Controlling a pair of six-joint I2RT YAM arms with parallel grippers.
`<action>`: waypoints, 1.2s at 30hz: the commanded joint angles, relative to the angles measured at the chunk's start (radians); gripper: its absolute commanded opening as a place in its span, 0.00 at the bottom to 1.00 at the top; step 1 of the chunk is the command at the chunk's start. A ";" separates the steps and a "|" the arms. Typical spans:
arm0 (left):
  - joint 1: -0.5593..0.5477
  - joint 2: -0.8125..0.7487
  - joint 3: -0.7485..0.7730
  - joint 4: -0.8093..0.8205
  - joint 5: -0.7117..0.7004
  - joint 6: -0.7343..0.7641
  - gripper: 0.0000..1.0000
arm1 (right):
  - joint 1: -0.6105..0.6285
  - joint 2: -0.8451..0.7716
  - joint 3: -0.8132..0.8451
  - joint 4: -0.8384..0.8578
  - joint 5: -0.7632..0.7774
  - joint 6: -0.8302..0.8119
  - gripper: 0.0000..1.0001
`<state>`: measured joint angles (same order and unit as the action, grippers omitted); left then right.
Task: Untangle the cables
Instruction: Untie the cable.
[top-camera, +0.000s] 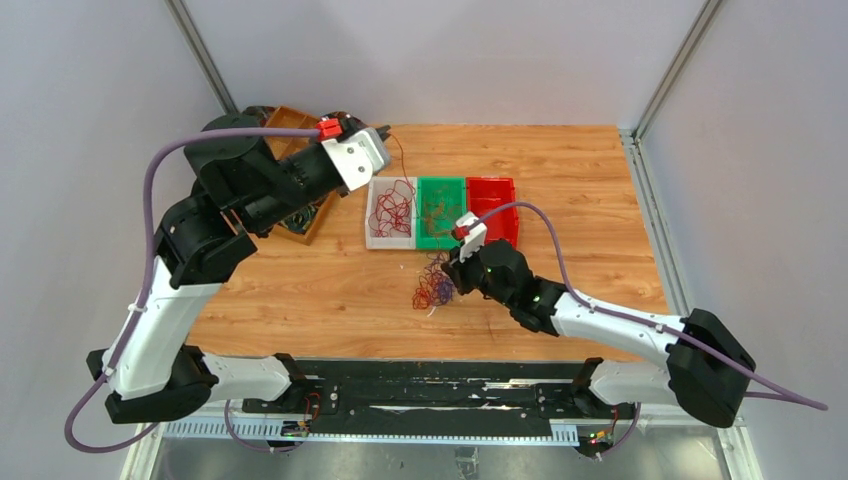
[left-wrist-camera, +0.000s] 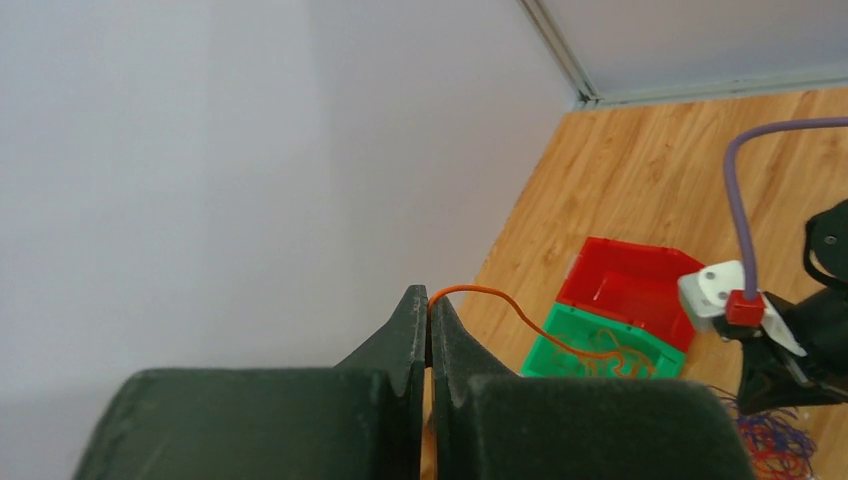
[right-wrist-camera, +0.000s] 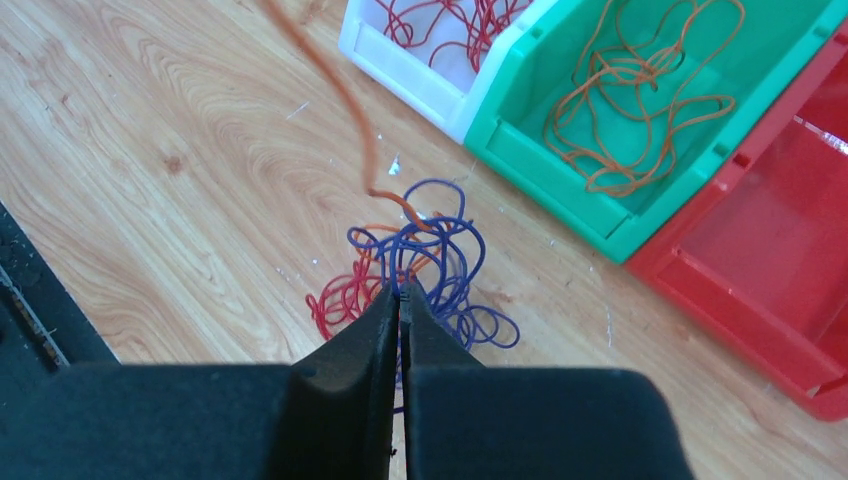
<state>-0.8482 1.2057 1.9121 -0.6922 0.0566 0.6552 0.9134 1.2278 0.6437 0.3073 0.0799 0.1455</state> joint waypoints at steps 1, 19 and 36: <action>-0.008 0.014 0.113 0.022 -0.061 0.048 0.00 | -0.013 -0.065 -0.073 0.027 0.024 0.057 0.01; -0.008 0.102 0.317 0.519 -0.301 0.277 0.00 | -0.013 -0.215 -0.334 -0.028 0.126 0.291 0.01; -0.008 0.189 0.459 0.826 -0.306 0.336 0.01 | -0.013 -0.218 -0.346 -0.221 0.336 0.434 0.01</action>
<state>-0.8482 1.4117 2.4111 0.0654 -0.2440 0.9878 0.9134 1.0119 0.2600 0.1902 0.3092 0.5278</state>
